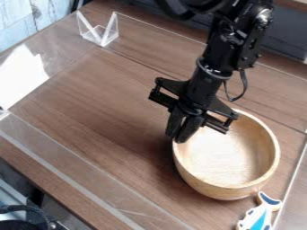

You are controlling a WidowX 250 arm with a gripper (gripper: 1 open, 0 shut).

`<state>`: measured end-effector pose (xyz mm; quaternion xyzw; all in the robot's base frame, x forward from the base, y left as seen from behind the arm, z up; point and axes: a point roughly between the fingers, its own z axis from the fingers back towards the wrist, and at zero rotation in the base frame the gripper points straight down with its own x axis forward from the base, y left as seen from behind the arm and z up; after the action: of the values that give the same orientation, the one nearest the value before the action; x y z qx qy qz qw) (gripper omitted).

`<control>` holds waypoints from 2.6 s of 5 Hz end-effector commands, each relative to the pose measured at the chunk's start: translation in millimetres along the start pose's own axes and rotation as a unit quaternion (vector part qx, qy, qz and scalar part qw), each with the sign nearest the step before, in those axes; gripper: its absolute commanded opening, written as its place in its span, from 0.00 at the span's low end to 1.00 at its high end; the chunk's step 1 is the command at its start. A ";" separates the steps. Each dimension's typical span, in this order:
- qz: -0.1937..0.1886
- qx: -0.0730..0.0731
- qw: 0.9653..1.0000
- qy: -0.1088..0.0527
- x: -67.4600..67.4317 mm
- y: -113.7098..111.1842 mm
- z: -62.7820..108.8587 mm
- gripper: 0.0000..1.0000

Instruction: Remove the blue fish from inside the brown bowl and put it on the table

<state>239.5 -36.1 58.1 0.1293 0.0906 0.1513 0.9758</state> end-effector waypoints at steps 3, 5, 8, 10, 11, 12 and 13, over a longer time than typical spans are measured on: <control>-0.039 0.004 0.999 -0.027 13.4 43.5 29.0 0.00; -0.064 0.013 0.996 -0.054 20.7 55.1 29.9 1.00; -0.081 0.004 0.995 -0.054 28.9 44.5 14.0 1.00; -0.108 -0.017 0.992 -0.069 32.1 43.6 -9.2 1.00; -0.131 -0.025 0.988 -0.072 32.3 48.9 -18.2 1.00; -0.142 -0.031 0.987 -0.072 38.4 45.4 -23.9 1.00; -0.153 -0.034 0.985 -0.072 45.0 41.1 -30.2 1.00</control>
<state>258.1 19.1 29.5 0.0905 0.0476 -0.0131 0.9947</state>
